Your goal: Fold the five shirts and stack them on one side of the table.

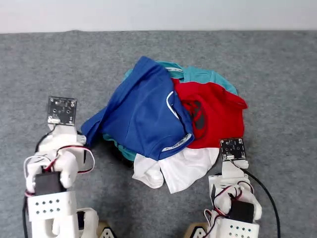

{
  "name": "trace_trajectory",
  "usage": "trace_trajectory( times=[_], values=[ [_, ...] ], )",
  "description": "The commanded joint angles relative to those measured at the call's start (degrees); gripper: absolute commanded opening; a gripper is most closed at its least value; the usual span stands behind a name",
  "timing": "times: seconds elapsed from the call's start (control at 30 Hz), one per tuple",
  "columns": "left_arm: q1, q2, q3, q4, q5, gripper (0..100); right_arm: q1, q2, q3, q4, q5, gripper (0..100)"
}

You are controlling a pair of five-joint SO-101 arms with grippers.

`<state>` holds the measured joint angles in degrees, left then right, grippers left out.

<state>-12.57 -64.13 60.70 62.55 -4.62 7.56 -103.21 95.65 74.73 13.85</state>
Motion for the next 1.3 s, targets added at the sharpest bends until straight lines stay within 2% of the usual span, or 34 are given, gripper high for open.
trace_trajectory(
  times=[0.0, 0.17, 0.27, 0.57, 0.77, 0.97, 1.07, 1.2, 1.27],
  values=[
    [0.4, 0.0, -7.8, 4.1, 0.5, 0, -0.1, -0.7, 0.9, 0.1, 0.3, 1.0],
    [2.3, 1.8, -13.9, 6.9, 0.5, 0, -0.1, -0.7, 0.9, 0.1, 0.3, 1.0],
    [4.8, 7.3, -22.4, 13.3, 0.5, 0, -0.1, -0.7, 0.9, 0.1, 0.3, 1.0],
    [15.9, 35.2, -56.3, 33.7, 0.4, 0, -0.1, -0.7, 0.9, 0.1, 0.3, 1.0],
    [19.0, 47.6, -65.2, 34.4, -0.1, 0, -0.1, -0.7, 0.9, 0.1, 0.3, 1.0],
    [25.0, 56.9, -70.6, 32.9, -7.6, 1, -0.1, -0.7, 0.9, 0.1, 0.3, 1.0],
    [27.5, 60.8, -71.5, 33.1, -8.1, 8, -0.1, -0.7, 0.9, 0.1, 0.3, 1.0],
    [28.6, 65.2, -73.5, 34.6, -6.6, 28, -0.1, -0.7, 0.9, 0.1, 0.3, 1.0],
    [28.5, 67.4, -75.6, 34.5, -4.7, 30, -0.1, -0.7, 0.9, 0.1, 0.3, 1.0]
  ],
)
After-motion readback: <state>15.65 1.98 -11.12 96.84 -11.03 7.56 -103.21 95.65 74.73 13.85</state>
